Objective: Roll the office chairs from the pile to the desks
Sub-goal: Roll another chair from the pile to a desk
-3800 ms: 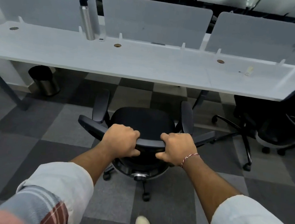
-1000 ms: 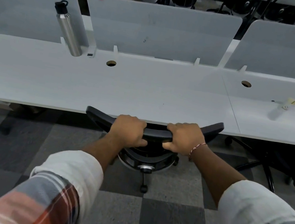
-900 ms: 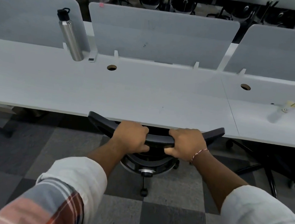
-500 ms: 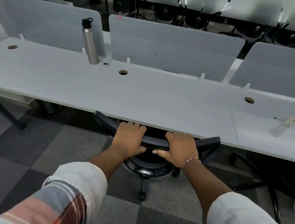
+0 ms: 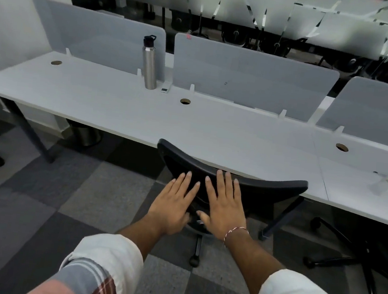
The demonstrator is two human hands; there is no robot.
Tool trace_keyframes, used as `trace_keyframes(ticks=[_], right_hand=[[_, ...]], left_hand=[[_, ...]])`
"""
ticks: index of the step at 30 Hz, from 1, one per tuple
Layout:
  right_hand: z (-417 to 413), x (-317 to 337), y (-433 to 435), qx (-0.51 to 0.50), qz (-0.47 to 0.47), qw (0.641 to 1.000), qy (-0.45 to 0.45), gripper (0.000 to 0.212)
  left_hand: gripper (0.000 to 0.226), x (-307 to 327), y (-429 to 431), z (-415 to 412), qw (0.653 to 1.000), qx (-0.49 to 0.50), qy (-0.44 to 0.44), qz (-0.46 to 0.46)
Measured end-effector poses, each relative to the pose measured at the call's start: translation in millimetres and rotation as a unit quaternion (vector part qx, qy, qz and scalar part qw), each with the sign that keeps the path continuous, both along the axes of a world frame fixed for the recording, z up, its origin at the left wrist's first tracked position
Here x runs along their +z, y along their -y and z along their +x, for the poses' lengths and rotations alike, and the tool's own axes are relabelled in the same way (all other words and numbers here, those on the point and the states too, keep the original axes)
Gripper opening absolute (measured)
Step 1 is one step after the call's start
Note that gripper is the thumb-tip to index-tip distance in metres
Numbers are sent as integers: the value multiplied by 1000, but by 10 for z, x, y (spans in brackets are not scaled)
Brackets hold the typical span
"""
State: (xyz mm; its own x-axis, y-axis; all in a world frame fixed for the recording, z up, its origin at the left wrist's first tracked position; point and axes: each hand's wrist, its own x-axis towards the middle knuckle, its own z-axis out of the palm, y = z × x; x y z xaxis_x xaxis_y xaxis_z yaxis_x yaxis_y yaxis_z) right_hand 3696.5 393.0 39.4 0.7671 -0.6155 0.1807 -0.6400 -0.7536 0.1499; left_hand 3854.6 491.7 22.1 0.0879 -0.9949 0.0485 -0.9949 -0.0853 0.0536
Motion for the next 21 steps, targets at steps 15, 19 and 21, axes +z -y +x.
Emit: trace_keyframes(ticks=[15, 19, 21], right_hand=[[1507, -316, -1466, 166, 77, 980, -79, 96], [1992, -383, -1782, 215, 94, 968, -90, 96], [2265, -459, -1880, 244, 102, 959, -100, 95]], left_hand=[[76, -414, -2200, 1145, 977, 201, -14, 74], [74, -456, -2663, 1413, 959, 260, -29, 110], [73, -489, -2849, 1581, 946, 304, -41, 108]])
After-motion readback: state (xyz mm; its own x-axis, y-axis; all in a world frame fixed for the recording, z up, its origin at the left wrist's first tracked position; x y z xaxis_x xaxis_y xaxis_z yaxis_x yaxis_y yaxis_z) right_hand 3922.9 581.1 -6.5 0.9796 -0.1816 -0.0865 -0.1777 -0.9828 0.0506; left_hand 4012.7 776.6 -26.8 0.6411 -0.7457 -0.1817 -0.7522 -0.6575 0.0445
